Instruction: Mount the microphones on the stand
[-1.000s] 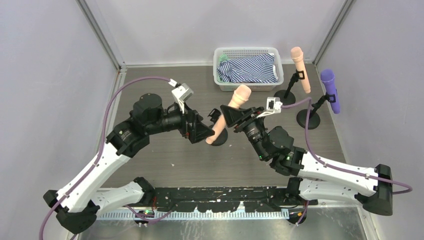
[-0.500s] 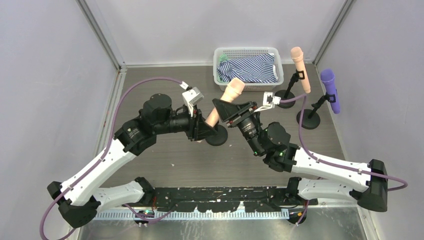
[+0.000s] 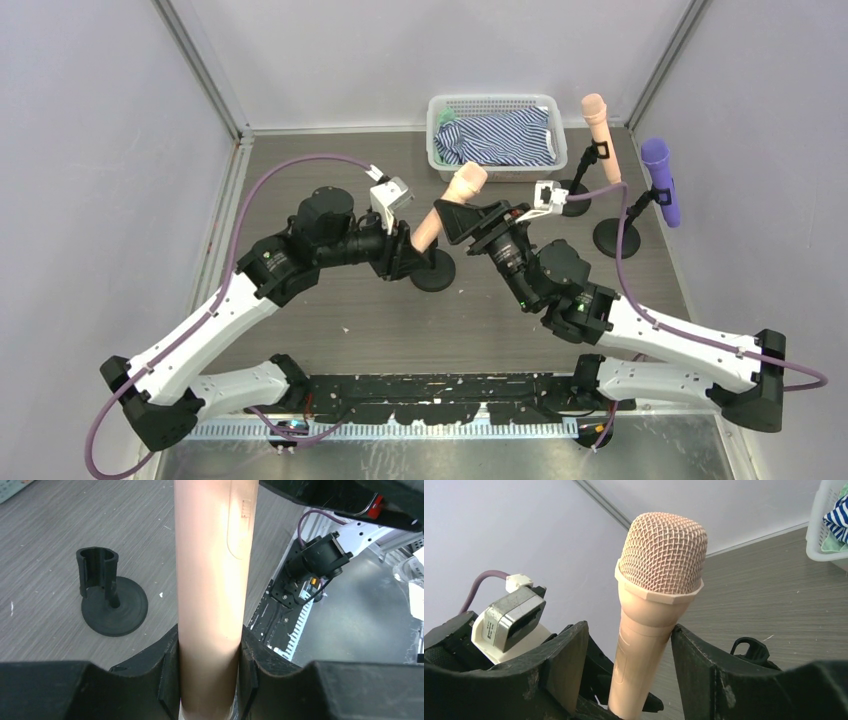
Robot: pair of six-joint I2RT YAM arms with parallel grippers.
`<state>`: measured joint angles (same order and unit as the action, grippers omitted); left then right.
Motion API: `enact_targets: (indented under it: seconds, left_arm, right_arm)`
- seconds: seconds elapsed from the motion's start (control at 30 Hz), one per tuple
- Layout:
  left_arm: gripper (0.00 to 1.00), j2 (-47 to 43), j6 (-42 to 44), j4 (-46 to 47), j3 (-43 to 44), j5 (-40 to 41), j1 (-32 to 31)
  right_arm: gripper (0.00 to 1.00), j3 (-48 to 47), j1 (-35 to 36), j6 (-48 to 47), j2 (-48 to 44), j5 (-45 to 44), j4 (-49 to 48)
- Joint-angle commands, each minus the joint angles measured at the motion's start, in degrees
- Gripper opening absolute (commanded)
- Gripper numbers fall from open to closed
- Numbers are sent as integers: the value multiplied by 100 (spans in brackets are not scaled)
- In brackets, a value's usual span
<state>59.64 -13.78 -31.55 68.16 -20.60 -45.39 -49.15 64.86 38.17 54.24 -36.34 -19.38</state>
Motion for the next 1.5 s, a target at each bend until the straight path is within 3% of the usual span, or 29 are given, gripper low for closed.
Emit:
enact_targets:
  seconds: [0.0,0.27,0.73,0.8,0.93,1.0,1.1,1.17,1.23,1.33,1.47]
  left_arm:
    - [0,-22,238,-2,162,126,-56]
    - [0,-22,348,-97,172,162,-84]
    - [0,-27,438,-125,121,223,-84]
    - [0,-37,446,-117,98,230,-87]
    - [1,-102,434,-83,-10,301,-84]
    - [10,-175,378,-17,-114,386,-84]
    - [43,-349,154,220,-374,649,-84]
    - [66,-532,-120,551,-711,951,-84]
    - [76,-671,-492,851,-1004,1404,-84]
    - [81,-840,-1291,1086,-1345,2479,-84]
    - [84,-996,-2145,1483,-1649,3185,-84]
  right_arm:
    - [66,-339,-192,534,-92,136,364]
    - [64,-460,-751,1305,118,1152,529]
    - [60,-658,-969,1537,561,2053,646]
    - [54,-628,-982,1544,587,2048,619]
    - [32,-448,-1020,1447,495,1852,345]
    - [18,-253,-1021,1345,364,1654,79]
    - [4,74,-1026,1174,97,1312,-225]
    - [1,272,-1026,959,-182,1001,-261]
    - [1,488,-1020,692,-514,681,-228]
    - [1,699,-1023,159,-1092,228,265]
    - [1,903,-1021,-342,-1961,-411,1292]
